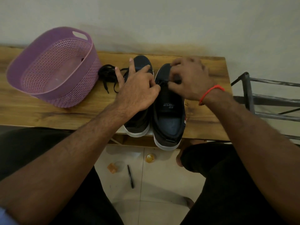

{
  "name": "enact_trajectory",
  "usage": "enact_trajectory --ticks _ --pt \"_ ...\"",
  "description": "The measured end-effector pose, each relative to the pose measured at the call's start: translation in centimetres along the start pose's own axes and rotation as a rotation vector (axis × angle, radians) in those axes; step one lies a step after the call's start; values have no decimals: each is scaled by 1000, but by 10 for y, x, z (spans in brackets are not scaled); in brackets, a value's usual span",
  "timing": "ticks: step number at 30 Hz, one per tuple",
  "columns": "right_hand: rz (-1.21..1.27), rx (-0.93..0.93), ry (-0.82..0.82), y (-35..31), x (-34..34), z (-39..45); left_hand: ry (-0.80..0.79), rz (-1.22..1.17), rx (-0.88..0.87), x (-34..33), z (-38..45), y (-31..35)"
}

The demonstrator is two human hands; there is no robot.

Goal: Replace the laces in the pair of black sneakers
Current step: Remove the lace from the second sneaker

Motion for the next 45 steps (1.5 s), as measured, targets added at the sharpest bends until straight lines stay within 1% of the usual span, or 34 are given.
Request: enact_trajectory --ticks 2,4,6,7,9,11,14,16,20,22,24,26,28,33,36,38,42,45 --pt "-17 -135 74 29 22 5 0 -7 5 0 0 -1" --pt "-47 -321 116 67 41 4 0 -13 6 0 0 -1" --pt "-43 -473 137 95 49 -3 -3 -14 5 1 0 -1" --pt "-47 -504 124 100 49 -6 -5 -13 4 0 0 0" --pt "-24 -482 68 89 44 -9 -8 -12 6 0 0 0" --pt "13 -407 -16 69 30 -6 -2 1 5 0 0 0" --pt "-49 -291 -229 38 1 -10 24 51 -2 4 0 -1" --pt "-33 -259 -275 28 -6 -10 40 89 -16 6 -2 0" --pt "72 -241 -294 23 0 -11 47 162 -53 5 -6 3" --pt "145 -281 -292 25 2 -12 83 160 -76 4 -7 5" --pt "177 -316 -295 29 0 -13 141 134 -129 3 -6 12" --pt "194 -334 -293 31 -2 -13 176 140 -221 2 -7 25" --pt "214 -340 -286 32 -3 -13 184 164 -287 -3 -7 38" --pt "271 -357 -304 35 -2 -14 170 289 -351 -20 -4 61" --pt "272 -348 -315 34 -3 -15 151 356 -344 -28 1 63" --pt "277 -343 -320 33 -4 -15 153 354 -324 -30 3 62" --pt "267 -339 -328 32 -2 -15 140 265 -275 -25 8 56" --pt "233 -333 -316 32 2 -17 124 186 -177 -12 19 41"
Point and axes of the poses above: each hand's wrist, its own z-axis towards the middle knuckle, its own x-axis out of the back of the hand, y = z × x, the point moved 10 cm from there along z, towards the middle knuckle, and after that the axes turned 10 degrees about y, right-handed, at the moved point
